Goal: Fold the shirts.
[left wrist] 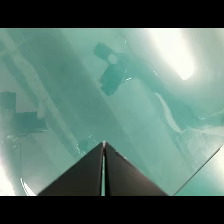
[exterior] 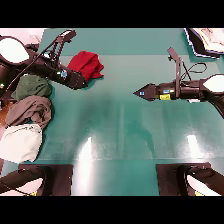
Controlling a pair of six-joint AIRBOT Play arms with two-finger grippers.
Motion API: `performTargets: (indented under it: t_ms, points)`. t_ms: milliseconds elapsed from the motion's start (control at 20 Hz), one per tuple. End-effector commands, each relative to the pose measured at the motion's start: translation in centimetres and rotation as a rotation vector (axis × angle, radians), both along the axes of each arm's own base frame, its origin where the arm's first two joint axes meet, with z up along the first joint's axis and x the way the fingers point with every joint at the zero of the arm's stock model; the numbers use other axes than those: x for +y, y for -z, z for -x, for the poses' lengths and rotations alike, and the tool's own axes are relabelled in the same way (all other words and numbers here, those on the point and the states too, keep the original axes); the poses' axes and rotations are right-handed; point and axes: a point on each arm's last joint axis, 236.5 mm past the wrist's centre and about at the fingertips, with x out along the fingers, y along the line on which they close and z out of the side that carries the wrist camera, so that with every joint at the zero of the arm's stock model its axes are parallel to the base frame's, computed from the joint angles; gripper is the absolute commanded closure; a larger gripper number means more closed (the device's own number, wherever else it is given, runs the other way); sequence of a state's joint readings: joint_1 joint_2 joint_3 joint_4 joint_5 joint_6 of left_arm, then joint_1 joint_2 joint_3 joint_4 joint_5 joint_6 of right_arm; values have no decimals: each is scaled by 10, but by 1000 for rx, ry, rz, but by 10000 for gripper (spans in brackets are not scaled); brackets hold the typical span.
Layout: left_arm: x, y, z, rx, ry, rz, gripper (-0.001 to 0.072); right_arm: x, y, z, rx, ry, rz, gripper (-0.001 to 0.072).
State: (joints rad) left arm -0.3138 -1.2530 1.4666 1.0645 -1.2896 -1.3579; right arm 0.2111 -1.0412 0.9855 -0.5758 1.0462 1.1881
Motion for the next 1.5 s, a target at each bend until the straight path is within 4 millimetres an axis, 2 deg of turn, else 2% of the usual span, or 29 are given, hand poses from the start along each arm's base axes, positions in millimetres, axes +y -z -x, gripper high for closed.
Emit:
performTargets:
  t_ms: [0,150,250,300,350,400,500,600,700,850,1000,1100,1150,1200,1250,1300,1450]
  points:
    - [0,0,0,1,0,-1,683,0,0,0,1,-1,0,691]
    - [-1,0,0,2,1,3,683,0,0,0,1,-1,-1,691]
    - [0,-6,-15,-67,-20,6,681,1,-1,0,3,0,-7,691]
    - [7,-8,-29,-130,-43,-18,509,1,-1,0,3,0,-8,690]
    - [19,-11,-49,-202,-105,-56,180,1,-1,0,3,0,-7,690]
    - [39,-15,-72,-265,-199,-95,139,1,-1,1,3,-1,-7,690]
    - [85,-14,-112,-332,-378,-145,139,1,-1,0,3,-1,-7,691]
    - [120,13,-138,-293,-463,-163,139,1,-1,0,2,0,-7,690]
    - [136,56,-157,-247,-462,-215,139,1,-1,0,2,0,-7,691]
    - [130,116,-183,-230,-388,-261,139,1,-1,0,3,-1,-7,690]
    - [117,156,-202,-170,-399,-212,139,1,-1,0,2,0,-7,690]
    - [115,164,-210,-166,-404,-204,141,1,-1,0,3,-1,-7,690]
    - [115,162,-213,-173,-406,-202,232,1,-1,0,3,0,-7,690]
    - [115,158,-215,-183,-408,-199,439,1,-1,0,3,0,-7,690]
    - [115,153,-218,-193,-408,-195,608,1,-1,0,1,2,-7,690]
    - [114,147,-220,-206,-411,-190,654,1,-2,-2,-2,7,-8,690]
    - [110,124,-221,-203,-389,-186,685,1,-5,-2,-12,6,-9,691]
